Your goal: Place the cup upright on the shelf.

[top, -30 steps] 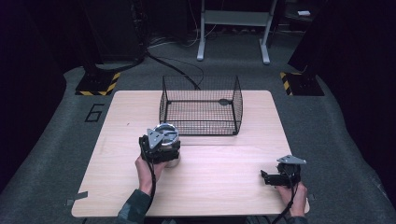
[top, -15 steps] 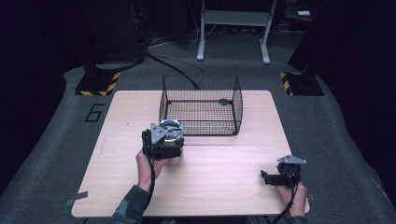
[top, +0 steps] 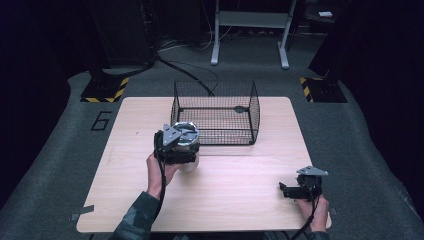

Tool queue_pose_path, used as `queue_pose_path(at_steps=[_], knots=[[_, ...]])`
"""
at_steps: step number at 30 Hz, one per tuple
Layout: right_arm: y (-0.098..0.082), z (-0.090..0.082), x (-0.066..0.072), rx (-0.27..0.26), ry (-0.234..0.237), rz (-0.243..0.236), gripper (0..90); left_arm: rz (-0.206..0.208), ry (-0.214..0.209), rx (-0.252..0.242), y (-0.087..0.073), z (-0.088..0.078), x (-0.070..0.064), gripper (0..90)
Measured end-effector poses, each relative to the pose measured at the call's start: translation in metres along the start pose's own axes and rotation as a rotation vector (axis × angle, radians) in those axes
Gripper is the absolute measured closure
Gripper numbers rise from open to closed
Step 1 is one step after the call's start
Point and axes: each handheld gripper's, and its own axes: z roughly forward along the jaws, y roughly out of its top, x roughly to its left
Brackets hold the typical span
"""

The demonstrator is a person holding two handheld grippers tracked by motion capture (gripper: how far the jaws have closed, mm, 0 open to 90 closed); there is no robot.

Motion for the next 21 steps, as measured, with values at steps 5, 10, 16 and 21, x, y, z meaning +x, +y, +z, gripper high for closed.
queue_pose_path(at_steps=[5, 10, 16, 21], knots=[[0.0, 0.0, 0.0, 0.002, 0.0, 0.001, 0.1, -0.01, -0.025, -0.012, 0.011, -0.002, 0.003, 4.3], [0.0, 0.0, 0.0, 0.0, 0.0, 0.001, 0.2, -0.004, -0.029, -0.015, 0.018, -0.002, 0.003, 4.2], [0.0, 0.0, 0.0, 0.0, 0.0, 0.001, 0.1, 0.012, -0.042, -0.013, 0.03, 0.0, 0.002, 4.2], [0.0, 0.0, 0.0, 0.0, 0.0, 0.0, 0.1, 0.021, -0.045, -0.015, 0.038, 0.004, 0.003, 4.2]])
